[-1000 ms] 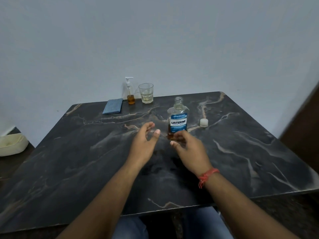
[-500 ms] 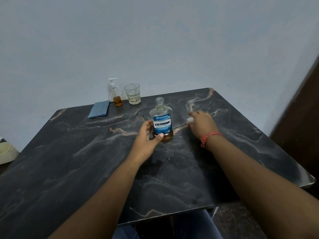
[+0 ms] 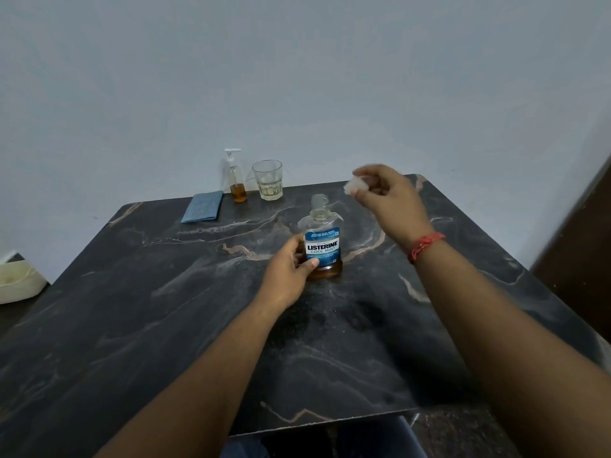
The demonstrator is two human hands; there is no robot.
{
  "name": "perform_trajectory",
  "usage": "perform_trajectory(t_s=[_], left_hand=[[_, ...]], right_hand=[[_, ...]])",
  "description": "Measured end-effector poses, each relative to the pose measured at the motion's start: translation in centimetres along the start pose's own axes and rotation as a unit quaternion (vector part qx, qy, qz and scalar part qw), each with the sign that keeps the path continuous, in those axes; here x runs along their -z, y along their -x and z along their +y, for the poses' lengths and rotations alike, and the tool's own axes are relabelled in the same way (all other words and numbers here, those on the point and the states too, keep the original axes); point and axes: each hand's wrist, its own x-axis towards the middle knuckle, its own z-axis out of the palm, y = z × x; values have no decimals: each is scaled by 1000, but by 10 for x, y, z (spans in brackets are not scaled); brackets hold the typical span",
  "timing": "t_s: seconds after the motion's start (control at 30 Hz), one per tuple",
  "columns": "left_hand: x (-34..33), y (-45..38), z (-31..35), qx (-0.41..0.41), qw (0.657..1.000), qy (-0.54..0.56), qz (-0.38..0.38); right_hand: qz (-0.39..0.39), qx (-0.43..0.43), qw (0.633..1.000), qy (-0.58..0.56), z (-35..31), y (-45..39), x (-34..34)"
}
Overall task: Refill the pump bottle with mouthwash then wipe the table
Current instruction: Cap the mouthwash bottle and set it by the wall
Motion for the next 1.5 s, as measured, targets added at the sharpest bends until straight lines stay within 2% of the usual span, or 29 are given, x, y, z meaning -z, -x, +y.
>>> perform_trajectory(t_s=[0.07,0.23,0.37,0.57,0.77,0.9,0.97,1.03,1.13,1.3,1.5], left_hand=[[2,2,0,-2,1000,-2,1],[2,2,2,-6,1000,-1,1],[2,3,3,-11,1000,-15,1],[3,3,4,-12,999,-30,3],[2,3,4,-17,999,-37,9],[1,4,4,-20,999,-46,17],[1,4,5,-18,999,-47,16],[1,3,5,-17,999,-45,12],[2,3,5,-17,999,-45,10],[1,3,5,-14,998,-49,20],[2,3,5,-18,997,-65,27]], right_hand=[[-40,45,998,-6,-22,-2,-2],[-151,111,971,151,-42,-2,-11],[-171,129,956,200,-43,0,-13],[-226,149,909,318,-52,-9,-18],[-185,178,896,361,-49,-9,-24],[-157,175,873,428,-50,-9,-30],[-146,186,877,418,-53,-13,-26],[-183,188,890,372,-56,-15,-20],[-259,195,859,396,-57,-11,-18],[-223,189,858,423,-57,-11,-28],[-225,187,841,455,-62,-12,-31]])
